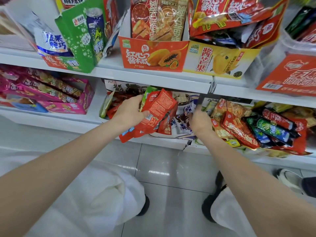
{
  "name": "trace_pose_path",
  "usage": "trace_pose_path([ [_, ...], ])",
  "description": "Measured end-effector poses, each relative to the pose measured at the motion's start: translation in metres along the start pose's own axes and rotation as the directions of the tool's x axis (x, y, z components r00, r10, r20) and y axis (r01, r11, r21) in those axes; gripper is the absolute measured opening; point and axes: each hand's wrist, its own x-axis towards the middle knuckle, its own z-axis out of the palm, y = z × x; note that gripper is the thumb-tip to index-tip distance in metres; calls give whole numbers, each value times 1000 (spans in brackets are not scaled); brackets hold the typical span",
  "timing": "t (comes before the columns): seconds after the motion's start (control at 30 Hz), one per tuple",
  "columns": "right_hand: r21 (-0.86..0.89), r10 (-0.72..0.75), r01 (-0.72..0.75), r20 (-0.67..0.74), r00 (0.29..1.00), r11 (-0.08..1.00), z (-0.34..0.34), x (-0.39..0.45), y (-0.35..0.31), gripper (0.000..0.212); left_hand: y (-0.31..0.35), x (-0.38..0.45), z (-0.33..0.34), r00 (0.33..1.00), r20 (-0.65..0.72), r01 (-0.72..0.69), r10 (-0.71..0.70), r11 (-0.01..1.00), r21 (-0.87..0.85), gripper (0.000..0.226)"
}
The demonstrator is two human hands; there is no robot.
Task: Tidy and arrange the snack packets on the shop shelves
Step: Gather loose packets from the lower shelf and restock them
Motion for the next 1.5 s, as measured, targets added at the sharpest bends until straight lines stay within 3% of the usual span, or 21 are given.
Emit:
trace_pose_path([
  [0.13, -284, -167, 150, -36, 985, 947, 13, -6, 8, 38, 1, -3, 1, 1000, 0, 3, -3, 998, 61, 36],
  [0.27, -307, -200, 217, 85, 976, 927, 14, -17, 13, 31, 3, -6, 1, 1000, 15, -9, 8, 996, 87, 38],
  [0.33, -309, -271, 258, 1, 963, 916, 4, -21, 10, 36, 3, -9, -3, 1000, 7, -31, 30, 993, 111, 38],
  [0.4, -162, -369, 361, -21, 929, 918, -3, -27, -3, 47, 0, -10, -7, 999, -4, -38, 38, 993, 116, 34],
  [0.47, 51, -382, 380, 181, 906, 924, -6, -31, -22, 47, -5, -12, -12, 1000, -7, -15, 16, 996, 89, 31],
  [0.53, 92, -289, 275, 372, 882, 957, -4, -27, -35, 38, -9, -12, -16, 1000, -12, 13, -12, 999, 44, 31],
  [0.6, 205, -199, 135, 331, 923, 969, -7, -23, -37, 36, -12, -13, -21, 999, -16, 30, -30, 1000, 0, 29],
  [0.67, 440, -125, 11, 231, 965, 898, -20, -28, -32, 34, -15, -13, -24, 999, -17, 41, -41, 999, -28, 28],
  [0.73, 596, -91, -17, 151, 984, 803, -38, -44, -22, 30, -15, -12, -25, 998, 0, 62, -62, 996, -62, 28],
  [0.83, 719, -77, -112, 225, 971, 686, -65, -73, -1, 36, -12, -14, -27, 997, 40, 74, -69, 989, -127, 25],
  [0.87, 709, -83, -92, 209, 974, 700, -71, -80, 7, 30, -9, -16, -27, 996, 59, 68, -59, 984, -166, 24],
  [0.93, 562, -109, 21, 124, 986, 827, -84, -88, 21, 15, -3, -21, -29, 995, 93, 65, -41, 961, -269, 24],
  [1.0, 410, -199, 149, 80, 977, 900, -100, -96, 31, 20, 5, -29, -31, 993, 113, 58, -14, 918, -393, 21],
  [1.13, 219, -366, 376, -87, 927, 900, -135, -109, 35, 27, 14, -44, -36, 985, 156, 32, 71, 819, -573, 24],
  [1.2, 248, -356, 385, -155, 922, 889, -147, -111, 29, 21, 18, -50, -37, 976, 180, 15, 124, 783, -622, 25],
  [1.27, 340, -321, 347, -131, 938, 874, -157, -110, 20, 14, 20, -54, -35, 964, 191, -21, 186, 768, -640, 29],
  [1.43, 513, -266, 220, 18, 964, 830, -169, -107, -5, 50, 31, -59, -30, 958, 75, -168, 276, 756, -633, 33],
  [1.5, 528, -295, 262, -23, 955, 808, -168, -108, -16, 39, 38, -59, -29, 952, -6, -250, 305, 772, -584, 36],
])
